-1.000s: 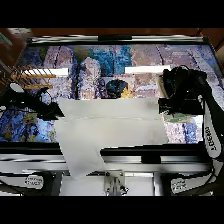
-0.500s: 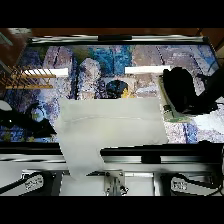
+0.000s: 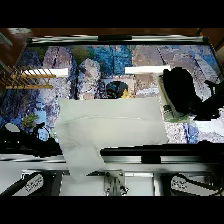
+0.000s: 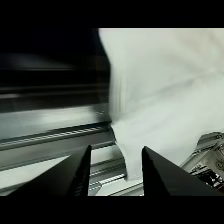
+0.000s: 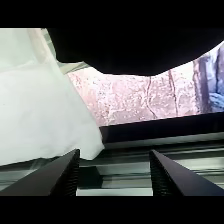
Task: Fold the shirts.
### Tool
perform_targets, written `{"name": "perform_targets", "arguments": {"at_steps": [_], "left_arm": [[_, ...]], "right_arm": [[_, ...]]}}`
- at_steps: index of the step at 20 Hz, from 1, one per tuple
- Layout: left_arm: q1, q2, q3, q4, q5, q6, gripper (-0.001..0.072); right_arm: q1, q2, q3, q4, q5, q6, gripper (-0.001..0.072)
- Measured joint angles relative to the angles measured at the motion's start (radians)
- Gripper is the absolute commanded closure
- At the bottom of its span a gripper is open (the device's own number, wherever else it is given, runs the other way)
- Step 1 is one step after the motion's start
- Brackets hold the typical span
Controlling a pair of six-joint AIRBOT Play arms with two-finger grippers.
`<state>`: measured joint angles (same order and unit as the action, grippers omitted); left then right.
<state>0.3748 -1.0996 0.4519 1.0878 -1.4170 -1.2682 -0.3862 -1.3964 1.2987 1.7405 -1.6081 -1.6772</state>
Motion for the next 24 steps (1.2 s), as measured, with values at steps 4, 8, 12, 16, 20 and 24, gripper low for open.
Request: {"name": "perform_targets", "arguments": {"at_steps": [4, 8, 12, 16, 20, 24], "left_arm": [[-0.056, 0.004, -0.029, -0.011, 0.036, -0.001, 0.0306], [-0.159, 0.004, -0.037, -0.025, 0.086, -0.041, 0.031], [-0.265, 0.001, -0.044, -0.035, 0.127, -0.106, 0.0597], [-0.314, 0.0, -0.046, -0.041, 0.138, -0.142, 0.0679], [-0.325, 0.002, -0.046, -0.043, 0.135, -0.137, 0.0679], [-0.328, 0.005, -0.046, -0.044, 0.141, -0.126, 0.0679]], "right_arm": [[-0.003, 0.001, -0.077, 0.024, 0.024, -0.002, 0.0167], [-0.005, 0.001, -0.106, 0.033, 0.03, -0.002, 0.0167], [-0.005, 0.001, -0.114, 0.035, 0.029, -0.002, 0.0167], [-0.005, 0.023, -0.179, 0.031, 0.032, 0.005, 0.0167], [-0.005, 0.096, -0.377, 0.072, 0.08, -0.063, 0.0166], [-0.005, 0.128, -0.51, 0.13, 0.172, -0.106, 0.0167]]}}
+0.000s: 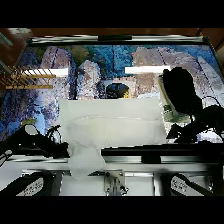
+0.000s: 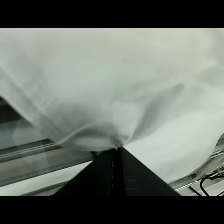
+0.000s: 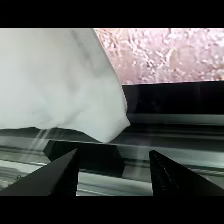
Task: Fold the shirts.
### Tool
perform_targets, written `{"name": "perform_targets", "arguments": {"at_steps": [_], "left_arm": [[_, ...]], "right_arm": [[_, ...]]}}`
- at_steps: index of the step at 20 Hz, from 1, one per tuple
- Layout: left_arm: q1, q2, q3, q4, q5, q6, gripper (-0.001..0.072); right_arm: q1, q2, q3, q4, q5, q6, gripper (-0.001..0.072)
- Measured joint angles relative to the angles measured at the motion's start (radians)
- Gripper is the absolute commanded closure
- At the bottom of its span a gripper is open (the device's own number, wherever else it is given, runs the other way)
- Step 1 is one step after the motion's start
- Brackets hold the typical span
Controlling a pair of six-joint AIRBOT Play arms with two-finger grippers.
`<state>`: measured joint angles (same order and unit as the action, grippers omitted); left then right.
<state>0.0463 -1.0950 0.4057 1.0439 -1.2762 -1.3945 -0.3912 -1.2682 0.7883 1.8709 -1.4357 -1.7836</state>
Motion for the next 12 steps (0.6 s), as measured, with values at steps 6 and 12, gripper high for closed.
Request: {"name": "perform_targets", "arguments": {"at_steps": [6, 12], "left_arm": [[0.0, 0.003, 0.009, -0.001, 0.015, 0.006, 0.068], [0.0, 0.002, 0.013, -0.001, 0.026, 0.006, 0.0679]], "right_arm": [[0.0, 0.01, -0.062, 0.045, 0.105, 0.03, 0.0167], [0.002, 0.012, -0.131, 0.069, 0.16, 0.047, 0.0644]]}}
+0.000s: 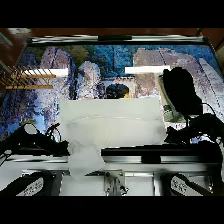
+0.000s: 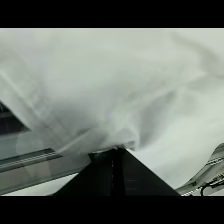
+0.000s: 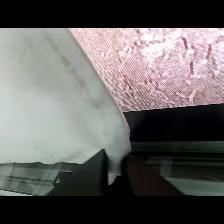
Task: Fold the shirts.
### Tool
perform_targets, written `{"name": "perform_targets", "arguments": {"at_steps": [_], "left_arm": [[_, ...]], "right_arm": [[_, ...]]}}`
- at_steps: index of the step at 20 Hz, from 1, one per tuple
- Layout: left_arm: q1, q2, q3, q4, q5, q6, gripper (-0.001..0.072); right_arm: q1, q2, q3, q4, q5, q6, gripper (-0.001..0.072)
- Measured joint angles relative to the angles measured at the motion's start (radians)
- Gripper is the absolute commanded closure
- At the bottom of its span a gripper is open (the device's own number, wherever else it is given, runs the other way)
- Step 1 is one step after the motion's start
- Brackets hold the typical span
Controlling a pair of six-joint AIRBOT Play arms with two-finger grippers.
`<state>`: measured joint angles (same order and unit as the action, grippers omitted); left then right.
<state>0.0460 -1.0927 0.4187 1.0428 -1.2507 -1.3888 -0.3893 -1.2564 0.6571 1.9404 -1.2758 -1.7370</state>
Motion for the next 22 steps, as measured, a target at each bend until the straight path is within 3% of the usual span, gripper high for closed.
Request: {"name": "perform_targets", "arguments": {"at_steps": [5, 11, 22], "left_arm": [[0.029, 0.0, 0.086, 0.0, -0.018, 0.037, 0.0682], [0.157, -0.032, 0.349, 0.003, -0.056, 0.084, 0.0682], [0.144, -0.378, 0.861, -0.046, -0.085, 0.062, 0.0681]], "right_arm": [[0.002, 0.001, 0.027, 0.05, 0.01, -0.031, 0.0644], [0.114, 0.0, 0.167, 0.085, 0.075, -0.059, 0.0645], [0.204, -0.161, 0.482, 0.019, 0.236, 0.02, 0.0645]]}}
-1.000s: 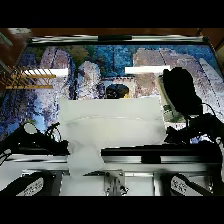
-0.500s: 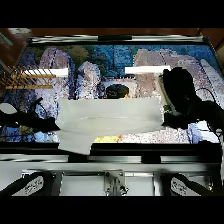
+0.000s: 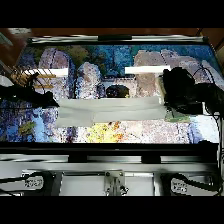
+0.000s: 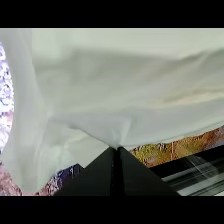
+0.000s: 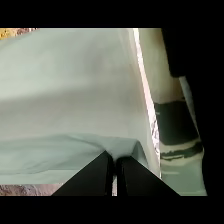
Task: Fold the shirts.
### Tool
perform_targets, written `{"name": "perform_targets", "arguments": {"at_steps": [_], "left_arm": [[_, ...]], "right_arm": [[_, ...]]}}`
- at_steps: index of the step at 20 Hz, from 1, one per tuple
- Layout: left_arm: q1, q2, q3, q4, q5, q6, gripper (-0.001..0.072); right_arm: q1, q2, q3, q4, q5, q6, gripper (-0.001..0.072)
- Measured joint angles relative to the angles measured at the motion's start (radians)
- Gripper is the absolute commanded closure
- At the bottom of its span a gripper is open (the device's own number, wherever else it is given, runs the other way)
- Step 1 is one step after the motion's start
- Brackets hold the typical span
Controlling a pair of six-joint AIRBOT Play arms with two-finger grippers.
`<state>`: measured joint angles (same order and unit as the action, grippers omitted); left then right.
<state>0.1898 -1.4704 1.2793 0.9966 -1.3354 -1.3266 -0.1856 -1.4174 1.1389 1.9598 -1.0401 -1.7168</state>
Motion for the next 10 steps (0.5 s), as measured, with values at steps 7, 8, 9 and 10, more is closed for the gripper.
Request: {"name": "perform_targets", "arguments": {"at_steps": [7, 8, 9, 10], "left_arm": [[-0.012, -0.199, 0.157, -0.002, 0.0, -0.059, 0.0681], [-0.014, -0.217, 0.163, -0.002, 0.001, -0.065, 0.0681], [-0.016, -0.237, 0.167, -0.002, 0.001, -0.07, 0.0681], [-0.018, -0.25, 0.171, -0.002, 0.002, -0.075, 0.068]], "right_arm": [[0.047, -0.102, 0.056, -0.003, 0.094, 0.006, 0.0643], [0.059, -0.115, 0.058, -0.004, 0.114, 0.007, 0.0643], [0.069, -0.126, 0.059, -0.005, 0.133, 0.008, 0.0642], [0.075, -0.136, 0.06, -0.004, 0.148, 0.012, 0.0606]]}}
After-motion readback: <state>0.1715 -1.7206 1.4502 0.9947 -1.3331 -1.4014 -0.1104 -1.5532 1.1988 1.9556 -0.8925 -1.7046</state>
